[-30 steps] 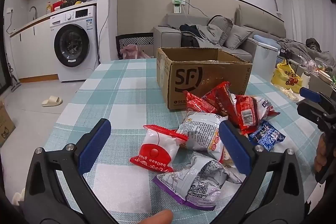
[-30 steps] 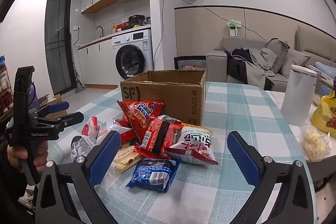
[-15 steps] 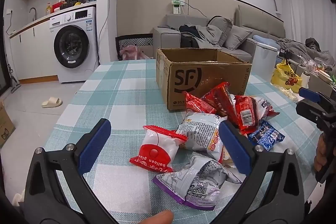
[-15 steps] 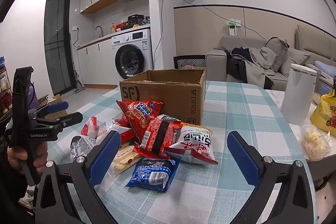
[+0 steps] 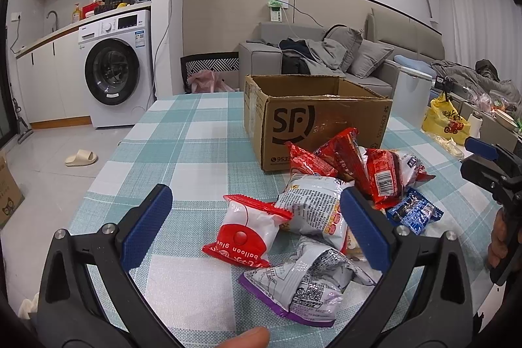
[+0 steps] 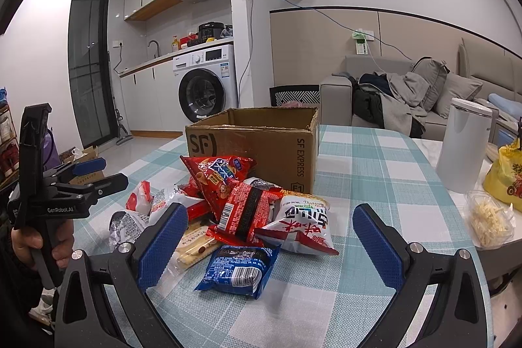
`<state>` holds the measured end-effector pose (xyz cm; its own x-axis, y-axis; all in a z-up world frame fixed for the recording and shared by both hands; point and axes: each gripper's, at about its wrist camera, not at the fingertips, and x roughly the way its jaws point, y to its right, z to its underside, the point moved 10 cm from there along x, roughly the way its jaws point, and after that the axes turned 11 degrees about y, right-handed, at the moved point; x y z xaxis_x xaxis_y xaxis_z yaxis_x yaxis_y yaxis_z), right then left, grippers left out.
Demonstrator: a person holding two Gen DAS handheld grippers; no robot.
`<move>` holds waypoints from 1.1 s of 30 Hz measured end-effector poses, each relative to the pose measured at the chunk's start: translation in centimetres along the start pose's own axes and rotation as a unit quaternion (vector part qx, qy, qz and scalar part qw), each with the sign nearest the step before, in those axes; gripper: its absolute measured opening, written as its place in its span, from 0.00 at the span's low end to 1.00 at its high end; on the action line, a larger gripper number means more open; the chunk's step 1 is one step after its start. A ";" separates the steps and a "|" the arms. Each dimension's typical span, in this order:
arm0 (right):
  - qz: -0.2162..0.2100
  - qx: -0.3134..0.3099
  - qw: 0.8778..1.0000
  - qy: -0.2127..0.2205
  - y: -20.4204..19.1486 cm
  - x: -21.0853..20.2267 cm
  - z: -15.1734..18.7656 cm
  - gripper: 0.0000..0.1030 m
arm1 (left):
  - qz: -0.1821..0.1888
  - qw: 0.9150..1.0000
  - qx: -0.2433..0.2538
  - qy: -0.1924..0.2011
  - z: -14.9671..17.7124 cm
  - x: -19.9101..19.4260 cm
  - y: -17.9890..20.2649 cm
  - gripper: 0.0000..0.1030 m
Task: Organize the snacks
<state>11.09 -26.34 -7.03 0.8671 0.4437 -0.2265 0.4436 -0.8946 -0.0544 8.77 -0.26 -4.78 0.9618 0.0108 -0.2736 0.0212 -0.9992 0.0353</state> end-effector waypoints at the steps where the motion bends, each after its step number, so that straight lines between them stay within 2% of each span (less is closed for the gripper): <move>1: 0.000 0.000 1.000 0.000 0.0 0.0 0.0 1.00 | 0.000 1.000 0.000 0.000 0.0 0.0 0.0 0.99; 33: 0.001 0.005 1.000 -0.003 0.1 0.2 0.1 1.00 | 0.000 1.000 0.001 0.001 -0.2 0.1 -0.1 0.99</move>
<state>11.31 -26.33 -7.18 0.8663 0.4424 -0.2320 0.4404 -0.8956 -0.0632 8.90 -0.20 -4.62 0.9621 0.0109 -0.2726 0.0209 -0.9992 0.0340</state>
